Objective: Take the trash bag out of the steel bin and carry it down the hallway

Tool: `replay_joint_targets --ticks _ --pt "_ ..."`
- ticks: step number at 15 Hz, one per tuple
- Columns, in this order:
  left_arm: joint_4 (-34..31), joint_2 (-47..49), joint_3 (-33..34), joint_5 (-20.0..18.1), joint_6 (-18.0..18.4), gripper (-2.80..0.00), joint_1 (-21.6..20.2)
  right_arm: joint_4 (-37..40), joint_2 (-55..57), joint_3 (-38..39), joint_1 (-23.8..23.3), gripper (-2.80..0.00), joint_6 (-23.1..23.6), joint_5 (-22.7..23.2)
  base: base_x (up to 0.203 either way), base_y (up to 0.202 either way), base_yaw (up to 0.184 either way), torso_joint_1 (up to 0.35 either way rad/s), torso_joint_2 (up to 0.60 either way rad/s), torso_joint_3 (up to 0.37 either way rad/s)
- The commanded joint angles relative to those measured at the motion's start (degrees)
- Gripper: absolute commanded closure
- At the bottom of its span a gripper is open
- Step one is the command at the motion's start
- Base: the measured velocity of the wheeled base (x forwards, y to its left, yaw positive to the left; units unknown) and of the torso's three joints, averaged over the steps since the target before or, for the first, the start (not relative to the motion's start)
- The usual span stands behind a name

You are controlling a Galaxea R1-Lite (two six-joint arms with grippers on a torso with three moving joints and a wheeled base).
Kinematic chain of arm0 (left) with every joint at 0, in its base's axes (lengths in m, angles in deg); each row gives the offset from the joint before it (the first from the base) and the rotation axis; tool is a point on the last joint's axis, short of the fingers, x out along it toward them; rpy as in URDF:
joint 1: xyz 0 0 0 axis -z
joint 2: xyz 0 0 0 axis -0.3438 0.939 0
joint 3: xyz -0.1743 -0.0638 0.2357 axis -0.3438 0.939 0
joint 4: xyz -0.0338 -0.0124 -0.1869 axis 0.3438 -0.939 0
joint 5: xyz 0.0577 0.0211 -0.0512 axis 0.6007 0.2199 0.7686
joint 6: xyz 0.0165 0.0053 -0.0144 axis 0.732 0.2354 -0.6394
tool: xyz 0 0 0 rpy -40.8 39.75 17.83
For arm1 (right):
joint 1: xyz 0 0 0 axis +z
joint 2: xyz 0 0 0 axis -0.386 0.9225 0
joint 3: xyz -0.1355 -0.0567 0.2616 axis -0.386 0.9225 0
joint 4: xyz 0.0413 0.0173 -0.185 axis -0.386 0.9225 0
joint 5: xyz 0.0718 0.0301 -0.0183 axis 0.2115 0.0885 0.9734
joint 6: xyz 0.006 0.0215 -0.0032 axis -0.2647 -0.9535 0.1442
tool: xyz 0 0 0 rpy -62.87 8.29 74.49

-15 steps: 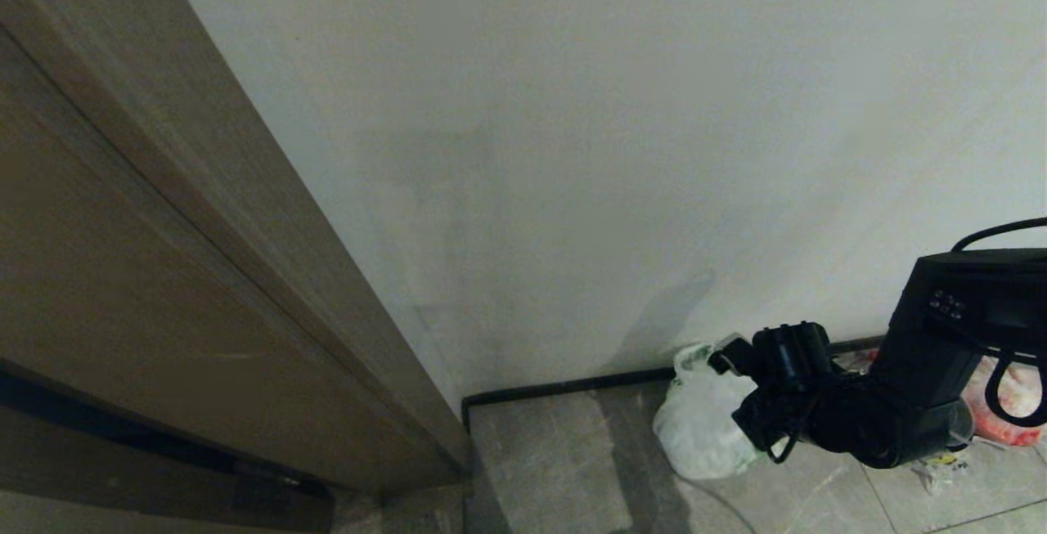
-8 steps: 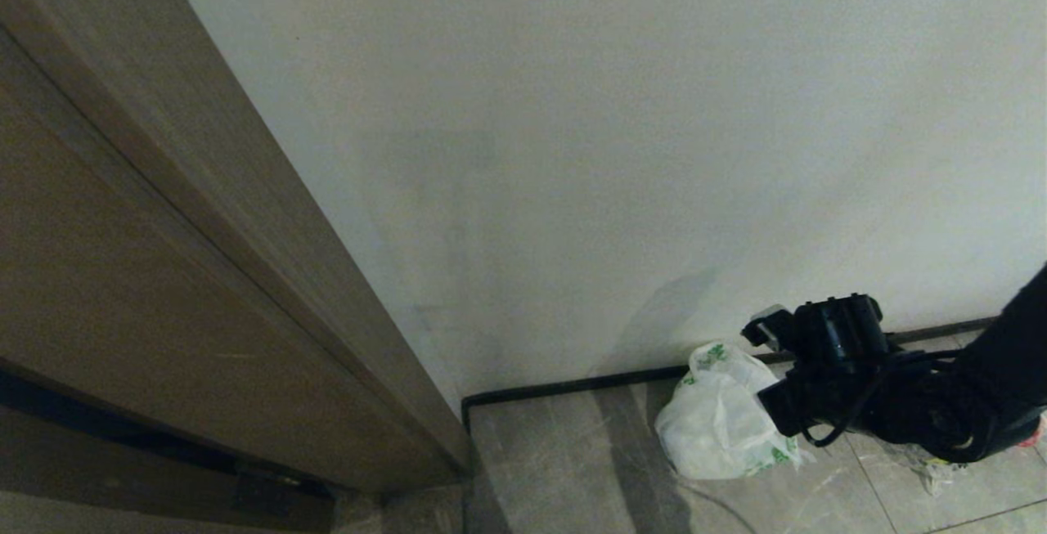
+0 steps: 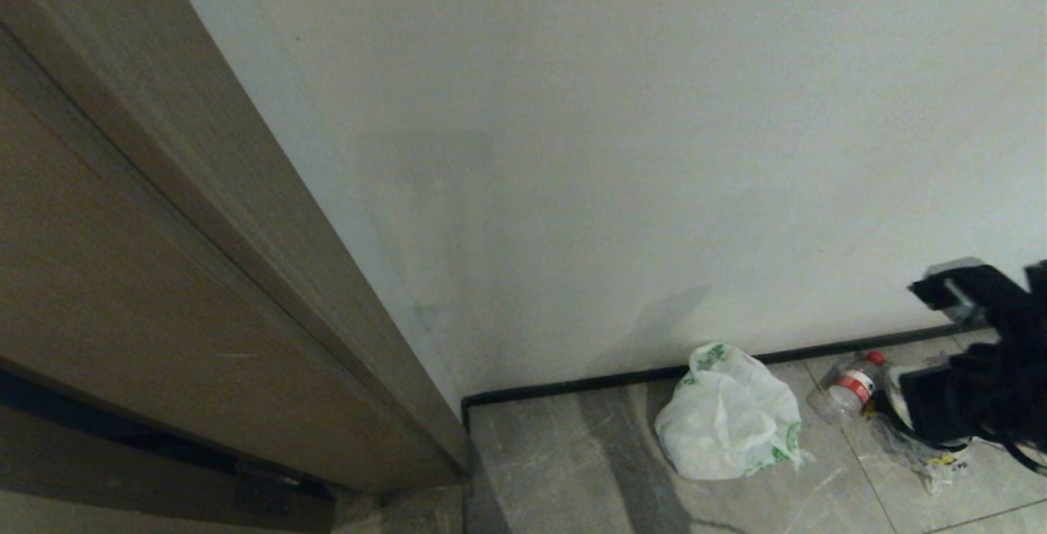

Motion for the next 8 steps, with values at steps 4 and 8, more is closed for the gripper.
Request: replay_joint_targets --ticks 4,8 --pt "0.03 0.0 0.0 0.0 0.0 0.0 0.0 11.51 -35.99 12.84 -8.6 0.0 -2.43 3.48 0.0 0.0 0.0 0.0 0.0 0.0" --pt "0.03 0.0 0.0 0.0 0.0 0.0 0.0 18.24 -51.96 21.31 -15.91 0.0 -2.83 13.79 0.0 0.0 0.0 0.0 0.0 0.0"
